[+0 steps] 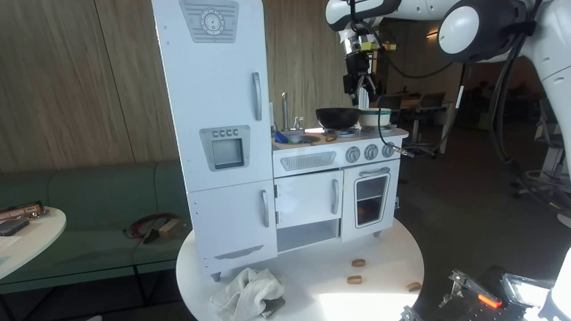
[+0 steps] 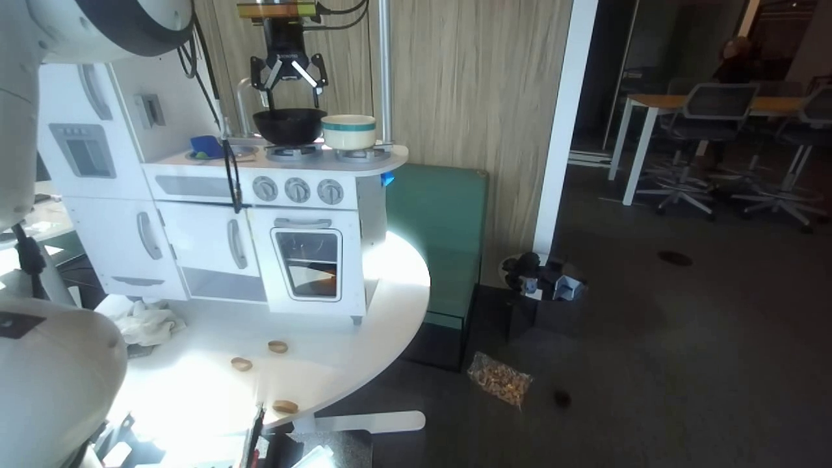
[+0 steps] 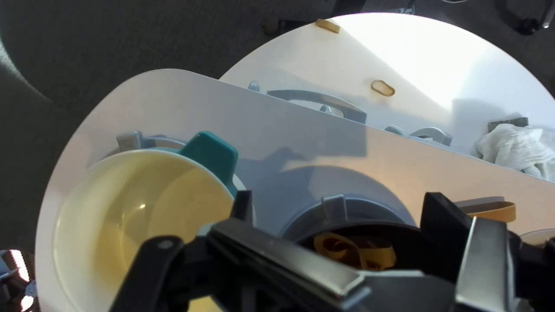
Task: Pour the contents in the pot into the black bowl then use the spoon to stir it
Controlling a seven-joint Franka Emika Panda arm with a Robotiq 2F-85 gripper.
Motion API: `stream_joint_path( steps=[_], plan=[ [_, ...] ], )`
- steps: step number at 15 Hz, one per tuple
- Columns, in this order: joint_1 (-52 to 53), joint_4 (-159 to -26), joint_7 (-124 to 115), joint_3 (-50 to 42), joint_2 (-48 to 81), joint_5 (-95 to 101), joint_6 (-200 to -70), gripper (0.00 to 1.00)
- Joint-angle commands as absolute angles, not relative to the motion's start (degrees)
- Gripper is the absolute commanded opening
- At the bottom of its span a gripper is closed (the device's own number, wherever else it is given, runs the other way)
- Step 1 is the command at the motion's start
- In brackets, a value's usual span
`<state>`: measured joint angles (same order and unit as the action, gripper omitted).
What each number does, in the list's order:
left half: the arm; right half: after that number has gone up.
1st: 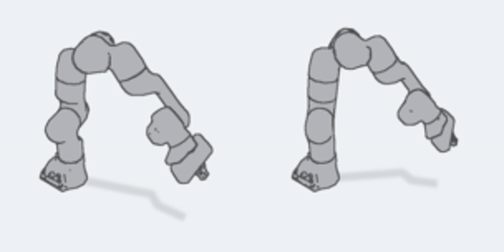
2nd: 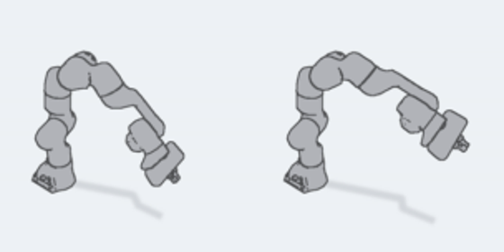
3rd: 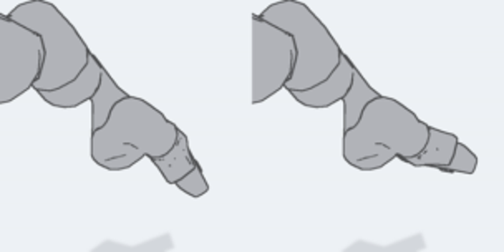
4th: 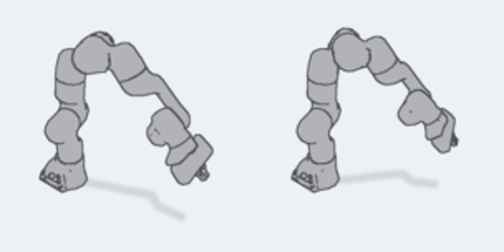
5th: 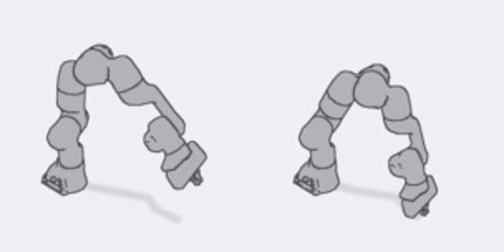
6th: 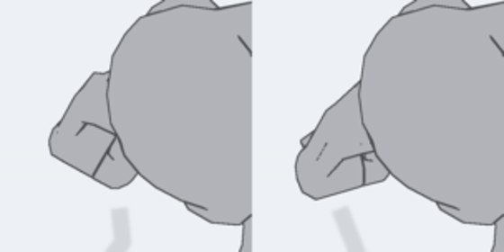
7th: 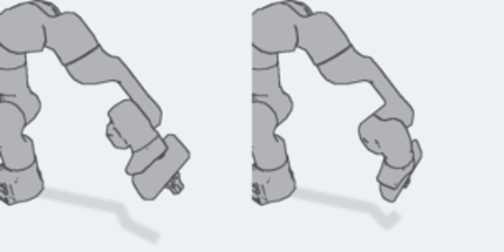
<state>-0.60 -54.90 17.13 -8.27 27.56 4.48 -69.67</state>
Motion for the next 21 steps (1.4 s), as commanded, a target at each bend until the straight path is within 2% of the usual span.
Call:
stream_joint_path(
  steps=[1, 7, 10, 17, 21],
  plan=[
    [4.55, -68.98, 19.8, -7.51, 21.67, 12.39, -76.7, 1.0],
    [12.71, -85.63, 12.48, -5.99, 11.84, 26.87, -91.28, 1.0],
    [11.16, -92.99, 6.42, -0.8, 4.64, 30.2, -97.09, 1.0],
    [10.28, -113.36, 15.12, 4.48, -9.07, 32.03, -95.16, 1.0],
    [10.89, -123.12, 17.39, 6.5, -11.29, 39.01, -96.74, 1.0]
  ],
)
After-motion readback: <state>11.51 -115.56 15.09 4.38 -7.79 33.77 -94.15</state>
